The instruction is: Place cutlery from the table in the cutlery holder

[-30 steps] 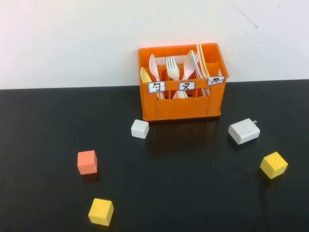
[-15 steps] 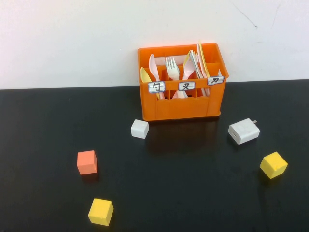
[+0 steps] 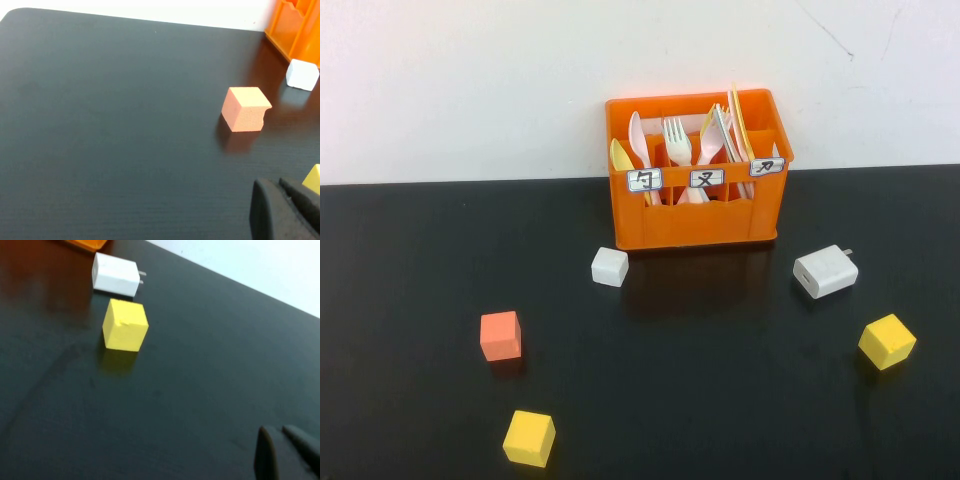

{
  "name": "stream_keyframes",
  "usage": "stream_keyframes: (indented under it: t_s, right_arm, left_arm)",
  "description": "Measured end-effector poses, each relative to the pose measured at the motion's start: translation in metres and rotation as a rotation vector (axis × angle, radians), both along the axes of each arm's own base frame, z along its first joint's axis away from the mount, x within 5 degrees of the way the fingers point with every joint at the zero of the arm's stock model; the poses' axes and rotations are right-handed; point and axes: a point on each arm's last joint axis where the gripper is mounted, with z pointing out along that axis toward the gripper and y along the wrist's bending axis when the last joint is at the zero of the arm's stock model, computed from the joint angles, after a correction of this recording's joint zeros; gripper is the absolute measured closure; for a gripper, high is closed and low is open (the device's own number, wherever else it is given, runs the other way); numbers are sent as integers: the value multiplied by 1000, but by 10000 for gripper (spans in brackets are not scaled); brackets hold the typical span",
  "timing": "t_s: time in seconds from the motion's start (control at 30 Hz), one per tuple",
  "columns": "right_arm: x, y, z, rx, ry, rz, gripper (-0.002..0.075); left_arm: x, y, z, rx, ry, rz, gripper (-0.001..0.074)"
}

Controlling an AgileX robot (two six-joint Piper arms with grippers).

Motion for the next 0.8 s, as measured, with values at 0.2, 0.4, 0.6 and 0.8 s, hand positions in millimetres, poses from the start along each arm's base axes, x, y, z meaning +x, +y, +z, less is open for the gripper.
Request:
stream_keyframes:
  t_s: [0.2, 0.4, 0.6, 0.8]
  right_arm:
    - [0, 0, 0, 0, -2, -3, 728]
    - [0, 0, 0, 10, -4, -2, 728]
    - [0, 0, 0, 19, -6, -13, 728]
    - [0, -7, 0, 194, 1, -145, 728]
  left_arm:
    - [0, 0, 0, 0, 0, 0, 736]
    - [0, 0, 0, 0, 0, 0, 736]
    - [0, 0, 0, 0, 0, 0, 736]
    - [0, 0, 0, 0, 0, 0, 736]
